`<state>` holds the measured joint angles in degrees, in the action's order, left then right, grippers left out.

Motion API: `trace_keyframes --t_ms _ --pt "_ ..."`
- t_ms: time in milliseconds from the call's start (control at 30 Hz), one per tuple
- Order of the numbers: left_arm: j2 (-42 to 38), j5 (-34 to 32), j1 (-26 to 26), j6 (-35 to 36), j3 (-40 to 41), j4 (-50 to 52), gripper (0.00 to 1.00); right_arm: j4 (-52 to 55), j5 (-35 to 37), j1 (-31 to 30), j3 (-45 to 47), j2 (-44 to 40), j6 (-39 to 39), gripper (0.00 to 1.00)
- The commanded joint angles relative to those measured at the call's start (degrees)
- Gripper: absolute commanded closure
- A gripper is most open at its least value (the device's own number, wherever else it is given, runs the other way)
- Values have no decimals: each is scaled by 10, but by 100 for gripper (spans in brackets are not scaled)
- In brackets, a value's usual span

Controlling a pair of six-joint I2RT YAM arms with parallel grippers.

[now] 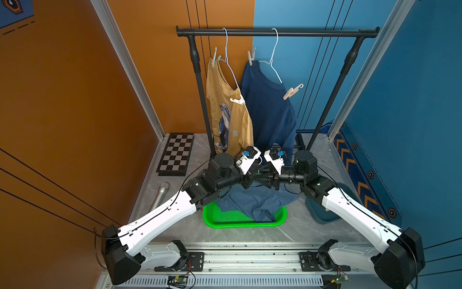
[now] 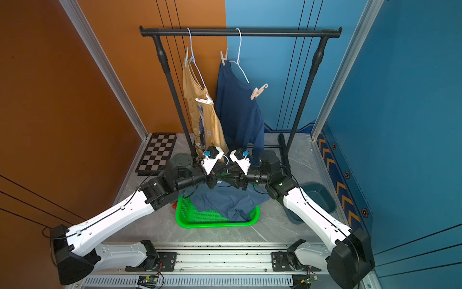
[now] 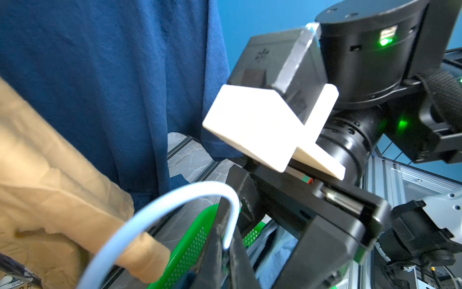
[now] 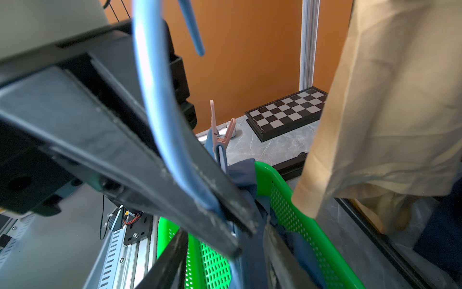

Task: Remove the clothespins securing t-shirts to the hanger
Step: Adjust the hanger.

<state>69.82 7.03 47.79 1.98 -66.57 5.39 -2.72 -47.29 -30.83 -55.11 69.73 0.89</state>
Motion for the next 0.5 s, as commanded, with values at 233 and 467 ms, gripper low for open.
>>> trace_keyframes --t_ms 233,467 --pt "-20 23 -11 -14 0 -29 100 -39 19 -5 -21 -4 3 55" --pt "-23 25 -15 -16 4 -29 100 9 28 -4 -37 -12 -33 47"
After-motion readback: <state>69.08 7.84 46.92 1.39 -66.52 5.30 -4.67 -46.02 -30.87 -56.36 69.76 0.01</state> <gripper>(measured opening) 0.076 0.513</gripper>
